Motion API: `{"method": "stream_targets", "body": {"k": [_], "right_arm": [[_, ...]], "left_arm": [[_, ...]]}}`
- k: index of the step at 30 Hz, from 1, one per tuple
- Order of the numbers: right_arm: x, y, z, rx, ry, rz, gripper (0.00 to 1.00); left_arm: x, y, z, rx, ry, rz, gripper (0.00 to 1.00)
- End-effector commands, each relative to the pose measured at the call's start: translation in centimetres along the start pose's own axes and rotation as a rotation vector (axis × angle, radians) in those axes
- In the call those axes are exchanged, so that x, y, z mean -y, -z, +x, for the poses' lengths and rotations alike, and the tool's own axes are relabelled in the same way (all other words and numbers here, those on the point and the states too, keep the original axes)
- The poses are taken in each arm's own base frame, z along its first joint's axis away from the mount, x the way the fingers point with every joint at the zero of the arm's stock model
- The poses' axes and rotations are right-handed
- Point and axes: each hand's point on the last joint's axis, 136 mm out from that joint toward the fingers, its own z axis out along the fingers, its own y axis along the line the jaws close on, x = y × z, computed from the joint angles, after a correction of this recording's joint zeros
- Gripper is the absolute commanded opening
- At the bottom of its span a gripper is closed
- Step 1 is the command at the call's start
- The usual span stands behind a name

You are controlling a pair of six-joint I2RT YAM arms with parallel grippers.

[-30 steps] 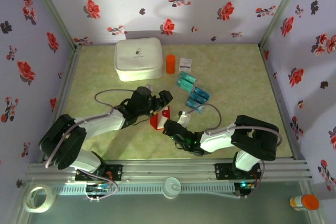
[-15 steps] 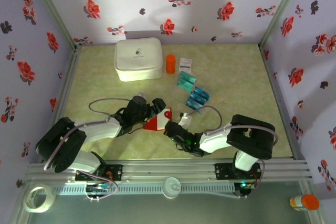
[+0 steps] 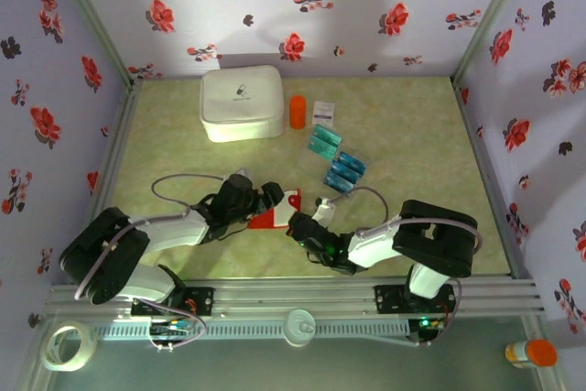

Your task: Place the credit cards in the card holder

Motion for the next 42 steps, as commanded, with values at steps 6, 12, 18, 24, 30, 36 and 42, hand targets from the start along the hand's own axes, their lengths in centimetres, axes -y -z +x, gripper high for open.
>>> {"method": "stream_targets", "body": {"k": [6, 12, 18, 24, 30, 36, 42], "right_arm": [[1.2, -0.2, 0.3, 0.008, -0.014, 0.028, 0.05], [0.6, -0.1, 0.4, -0.004, -0.026, 0.012, 0.3], [0.4, 1.0, -0.9, -0.011, -0.016, 0.029, 0.51], [1.5, 3.1, -4.0, 0.006, 0.031, 0.115, 0.57], [2.1, 3.2, -6.1, -0.092, 0.086, 0.168, 0.63], [0.5, 1.7, -4.8, -0.278, 0.222, 0.188, 0.67], [0.3, 0.1, -4.1, -0.324, 0.288, 0.231, 0.67]], "left_arm": [[-0.8, 0.4, -0.7, -0.012, -0.202, -0.126, 0.8], [-1.2, 0.0, -0.2, -0.059, -0.295, -0.199, 0.79], [-1.9, -0.7, 0.4, -0.087, -0.342, -0.25, 0.79], [-2.1, -0.9, 0.7, -0.094, -0.356, -0.262, 0.78], [-1.9, -0.7, 0.5, -0.086, -0.366, -0.266, 0.78], [-1.6, -0.8, 0.4, -0.087, -0.379, -0.271, 0.77], [-1.5, -0.8, 0.3, -0.084, -0.387, -0.279, 0.76]]}}
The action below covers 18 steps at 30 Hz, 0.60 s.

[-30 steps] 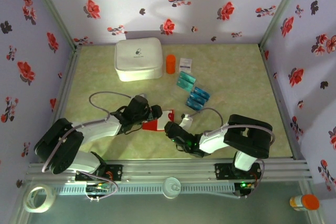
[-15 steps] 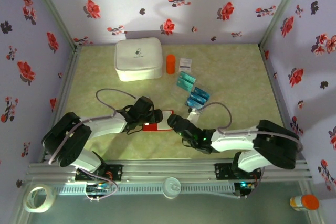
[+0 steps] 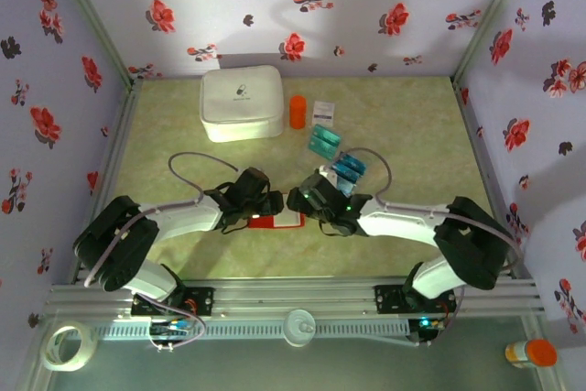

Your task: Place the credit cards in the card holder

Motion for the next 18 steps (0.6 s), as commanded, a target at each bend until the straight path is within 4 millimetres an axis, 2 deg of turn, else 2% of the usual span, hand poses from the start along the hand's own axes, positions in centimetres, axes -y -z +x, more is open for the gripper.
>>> {"method": "stream_targets", "body": {"k": [1, 6, 11, 18], "right_arm": [[1.3, -0.7, 1.2, -0.069, 0.079, 0.075, 0.67], [2.5, -1.5, 1.1, -0.068, 0.072, 0.122, 0.6], [4.8, -1.3, 0.9, -0.05, 0.044, 0.163, 0.43], [6.6, -0.5, 0.7, -0.042, 0.016, 0.181, 0.43]], "left_arm": [[0.1, 0.0, -0.3, 0.005, -0.034, -0.029, 0.76], [0.1, 0.0, -0.4, 0.005, -0.039, -0.031, 0.76], [0.0, 0.0, -0.3, 0.001, -0.042, -0.034, 0.75], [-0.2, -0.2, 0.2, -0.006, -0.043, -0.038, 0.74]]}}
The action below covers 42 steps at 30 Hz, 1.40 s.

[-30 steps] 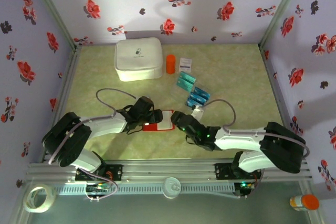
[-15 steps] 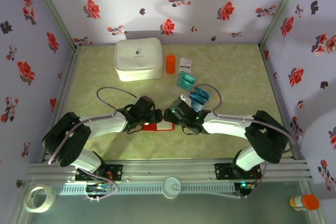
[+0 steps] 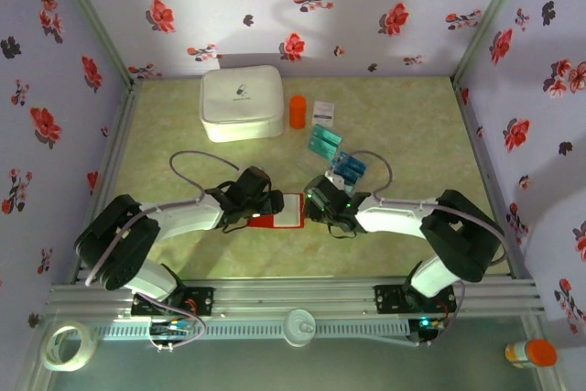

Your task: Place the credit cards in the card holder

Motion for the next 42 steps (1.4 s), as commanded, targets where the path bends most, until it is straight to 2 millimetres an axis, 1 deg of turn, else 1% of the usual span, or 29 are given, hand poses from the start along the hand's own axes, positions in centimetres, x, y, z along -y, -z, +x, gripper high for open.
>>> {"method": "stream_targets", "body": {"k": [1, 5, 9, 10, 13, 16, 18, 22, 25, 27, 29, 36, 42], "right_arm": [[1.0, 0.8, -0.3, 0.017, -0.004, 0.017, 0.44], [0.2, 2.1, -0.9, 0.031, 0.0, -0.024, 0.45], [-0.8, 3.7, -1.8, 0.052, 0.012, -0.061, 0.38], [-1.3, 4.1, -1.9, 0.054, 0.017, -0.078, 0.33], [-2.9, 4.9, -2.5, 0.053, 0.024, -0.128, 0.16], [-4.4, 4.8, -2.6, 0.037, 0.033, -0.165, 0.05], [-5.4, 4.5, -2.4, 0.022, 0.042, -0.183, 0.02], [-7.3, 3.3, -1.7, -0.011, 0.07, -0.198, 0.01], [-7.7, 2.2, -1.2, -0.035, 0.076, -0.19, 0.0], [-7.2, 1.5, -1.0, -0.038, 0.077, -0.166, 0.0], [-6.2, 1.0, -1.0, -0.037, 0.069, -0.141, 0.0], [-2.2, 0.4, -1.1, -0.021, 0.029, -0.068, 0.0], [0.2, -0.9, 0.3, -0.043, 0.002, -0.028, 0.0]], "left_arm": [[-0.5, -0.1, 0.4, -0.009, -0.034, -0.034, 0.74], [-0.5, -0.1, 0.5, -0.008, -0.033, -0.031, 0.73], [-0.5, 0.0, 0.5, -0.007, -0.036, -0.031, 0.73], [-0.5, 0.0, 0.5, -0.007, -0.036, -0.031, 0.73], [-0.5, 0.0, 0.6, -0.007, -0.037, -0.033, 0.73], [-0.6, -0.1, 0.6, -0.008, -0.038, -0.035, 0.73], [-0.5, 0.0, 0.5, -0.006, -0.038, -0.034, 0.73], [-0.6, -0.1, 0.5, -0.005, -0.037, -0.038, 0.73], [-0.6, -0.1, 0.5, -0.006, -0.039, -0.04, 0.73], [-0.7, -0.1, 0.6, -0.007, -0.039, -0.041, 0.73], [-0.7, -0.1, 0.6, -0.008, -0.039, -0.042, 0.73], [-0.7, -0.1, 0.7, -0.007, -0.04, -0.041, 0.72], [-0.9, -0.1, 0.8, -0.009, -0.039, -0.043, 0.72]]}}
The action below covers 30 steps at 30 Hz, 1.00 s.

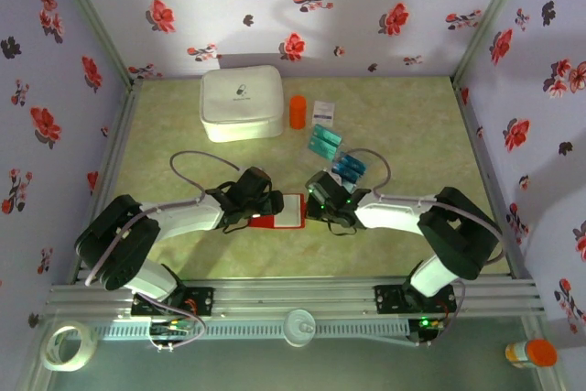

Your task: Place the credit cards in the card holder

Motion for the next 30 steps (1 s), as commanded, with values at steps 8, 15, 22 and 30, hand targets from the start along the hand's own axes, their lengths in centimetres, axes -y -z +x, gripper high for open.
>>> {"method": "stream_targets", "body": {"k": [8, 15, 22, 30], "right_arm": [[2.1, -0.8, 1.2, 0.012, -0.067, -0.003, 0.0], [2.3, -1.1, 1.7, 0.002, -0.085, -0.017, 0.0], [2.5, -1.0, 2.1, 0.0, -0.115, -0.037, 0.0], [2.4, -0.4, 2.8, -0.004, -0.167, -0.081, 0.0]], "left_arm": [[-0.3, 0.3, 0.2, 0.0, -0.019, -0.02, 0.72], [1.6, 1.2, -0.9, 0.008, 0.04, 0.035, 0.71], [1.5, 0.9, -0.1, -0.004, 0.11, 0.049, 0.71], [-0.1, 0.1, 1.4, -0.002, 0.09, 0.032, 0.72]]}}
